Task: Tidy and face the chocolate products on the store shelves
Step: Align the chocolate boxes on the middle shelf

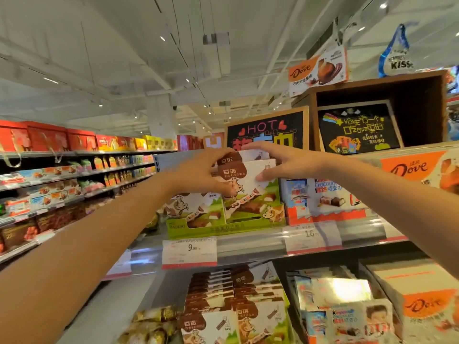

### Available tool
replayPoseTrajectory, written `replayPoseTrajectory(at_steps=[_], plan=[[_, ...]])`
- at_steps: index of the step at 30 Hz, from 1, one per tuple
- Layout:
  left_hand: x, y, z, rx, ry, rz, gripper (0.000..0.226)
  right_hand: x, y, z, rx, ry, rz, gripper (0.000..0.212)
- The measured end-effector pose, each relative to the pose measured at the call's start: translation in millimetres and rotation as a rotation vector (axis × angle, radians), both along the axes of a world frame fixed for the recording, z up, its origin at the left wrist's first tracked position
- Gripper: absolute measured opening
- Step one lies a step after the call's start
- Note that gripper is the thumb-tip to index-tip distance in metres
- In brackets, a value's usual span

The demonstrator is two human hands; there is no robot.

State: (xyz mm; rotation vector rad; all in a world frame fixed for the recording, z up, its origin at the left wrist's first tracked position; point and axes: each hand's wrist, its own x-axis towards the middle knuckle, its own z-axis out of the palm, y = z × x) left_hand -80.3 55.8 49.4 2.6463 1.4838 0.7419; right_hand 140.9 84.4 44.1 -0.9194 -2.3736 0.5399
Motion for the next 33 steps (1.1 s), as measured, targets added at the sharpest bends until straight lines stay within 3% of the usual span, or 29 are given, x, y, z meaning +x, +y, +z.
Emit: replayPoseTrajectory(at_steps=[2, 4, 9, 12, 17, 21, 25, 27, 33], plan=[[2, 6, -5, 0.017, 0.098, 0.026, 0.078, -4, 2, -2, 0.07, -0.215, -0.076, 0.073], [2, 14, -8, 0.034, 0.197, 0.048, 0.08, -6, 2, -2, 0.09, -0.292, -0.11, 0.065], [0, 14, -9, 0.062, 0.172, 0.055, 0.082, -4, 0, 2, 0.087, -0.183, -0.135, 0.052], [-1, 11, -7, 0.009, 0.032, 0.029, 0.07, -1, 3, 2, 0.102, -0.16, -0.128, 0.05], [-5, 10, -4, -0.095, -0.061, 0.066, 0.075, -2, 7, 1, 0.134, -0.255, -0.14, 0.063], [-4, 9, -3, -0.089, -0.071, 0.098, 0.084, -13, 8, 12, 0.302, 0.069, -0.194, 0.045], [-3, 7, -3, -0.101, -0.085, 0.138, 0.103, -24, 21, 21, 0.407, -0.211, -0.302, 0.043], [-3, 7, -2, -0.102, -0.05, 0.164, 0.11, -24, 22, 23, 0.445, -0.196, -0.295, 0.036], [0, 3, 0, -0.162, -0.059, 0.12, 0.085, -20, 25, 31, 0.308, -0.053, -0.255, 0.025]])
